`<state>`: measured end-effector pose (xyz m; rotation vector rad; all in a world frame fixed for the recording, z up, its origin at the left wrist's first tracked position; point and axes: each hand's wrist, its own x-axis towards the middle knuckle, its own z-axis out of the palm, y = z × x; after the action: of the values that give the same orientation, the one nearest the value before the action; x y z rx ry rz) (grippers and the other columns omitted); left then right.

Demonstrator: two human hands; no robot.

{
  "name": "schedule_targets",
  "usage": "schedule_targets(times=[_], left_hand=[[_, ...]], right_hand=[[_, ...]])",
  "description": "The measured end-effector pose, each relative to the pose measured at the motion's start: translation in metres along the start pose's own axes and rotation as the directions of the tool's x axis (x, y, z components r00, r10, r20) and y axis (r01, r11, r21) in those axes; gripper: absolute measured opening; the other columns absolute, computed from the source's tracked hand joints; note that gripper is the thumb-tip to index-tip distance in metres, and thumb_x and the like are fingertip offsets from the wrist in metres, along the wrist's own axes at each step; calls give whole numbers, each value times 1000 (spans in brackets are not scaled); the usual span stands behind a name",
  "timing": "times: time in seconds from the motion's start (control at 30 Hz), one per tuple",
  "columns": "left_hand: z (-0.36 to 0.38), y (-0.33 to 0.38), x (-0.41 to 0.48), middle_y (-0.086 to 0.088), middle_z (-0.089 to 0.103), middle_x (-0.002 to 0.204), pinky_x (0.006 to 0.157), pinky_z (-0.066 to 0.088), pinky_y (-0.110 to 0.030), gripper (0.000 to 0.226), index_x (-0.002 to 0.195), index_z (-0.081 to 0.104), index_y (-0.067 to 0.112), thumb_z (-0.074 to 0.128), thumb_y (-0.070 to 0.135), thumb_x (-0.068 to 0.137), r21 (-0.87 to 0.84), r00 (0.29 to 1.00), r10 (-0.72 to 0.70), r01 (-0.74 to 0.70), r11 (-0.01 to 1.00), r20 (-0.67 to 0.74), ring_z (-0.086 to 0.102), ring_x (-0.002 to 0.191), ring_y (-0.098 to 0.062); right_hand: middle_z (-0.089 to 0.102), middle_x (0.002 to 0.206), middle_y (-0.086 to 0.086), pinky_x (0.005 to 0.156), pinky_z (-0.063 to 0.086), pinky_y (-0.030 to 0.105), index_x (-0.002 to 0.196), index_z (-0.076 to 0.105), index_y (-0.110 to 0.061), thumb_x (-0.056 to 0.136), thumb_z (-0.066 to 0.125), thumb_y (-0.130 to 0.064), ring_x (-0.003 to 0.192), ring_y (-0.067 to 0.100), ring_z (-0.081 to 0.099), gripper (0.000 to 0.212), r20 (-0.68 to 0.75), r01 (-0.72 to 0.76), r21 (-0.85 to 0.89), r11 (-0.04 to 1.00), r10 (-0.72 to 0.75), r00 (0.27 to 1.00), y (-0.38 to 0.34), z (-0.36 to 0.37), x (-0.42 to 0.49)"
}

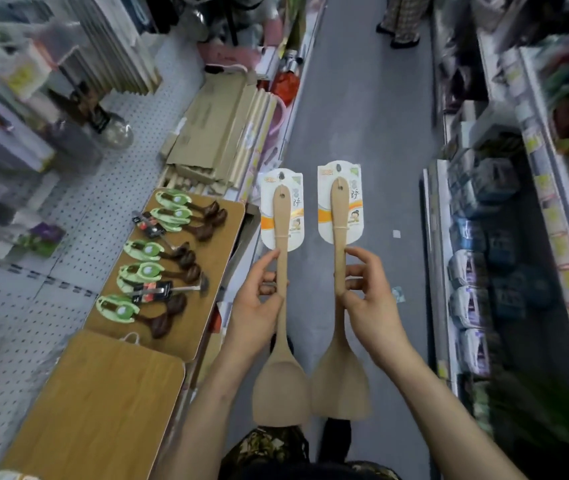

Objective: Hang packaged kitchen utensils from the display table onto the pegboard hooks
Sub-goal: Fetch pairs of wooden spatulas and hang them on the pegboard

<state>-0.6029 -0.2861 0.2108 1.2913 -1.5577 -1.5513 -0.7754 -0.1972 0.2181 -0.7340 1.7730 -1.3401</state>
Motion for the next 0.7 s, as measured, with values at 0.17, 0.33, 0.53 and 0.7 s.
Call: schedule_targets(times=[0.17,0.33,0.53,0.7], left_hand=[[-1,26,99,-11,70,116,96,57,-40,68,151,54,36,64,-5,98,11,996,57,-57,998,65,65,107,-27],[4,63,187,-6,73,112,103,54,-54,66,145,55,45,68,0,98,-13,986,74,-73,997,149,65,105,-29],[33,94,282,-1,74,112,103,56,-52,50,137,60,35,76,9,97,-21,979,56,-53,998,197,69,107,-24],[74,105,371,2,75,111,88,56,-31,37,126,65,27,77,8,97,16,976,50,-54,998,211,67,93,-10]], right_hand=[[68,109,0,87,55,31,134,57,-43,95,69,-19,95,11,63,47,-75,34,44,998,-30,997,-33,2,83],[69,104,-4,86,54,32,127,60,-44,97,67,-7,91,10,63,49,-173,72,46,996,-63,983,-60,-4,160],[67,96,-13,78,52,21,121,61,-41,95,66,-6,83,4,59,44,-218,71,87,994,-51,975,-76,-22,243],[67,102,-6,82,52,27,119,61,-30,93,65,-5,86,7,57,36,-211,33,93,995,-13,977,-82,-51,331]])
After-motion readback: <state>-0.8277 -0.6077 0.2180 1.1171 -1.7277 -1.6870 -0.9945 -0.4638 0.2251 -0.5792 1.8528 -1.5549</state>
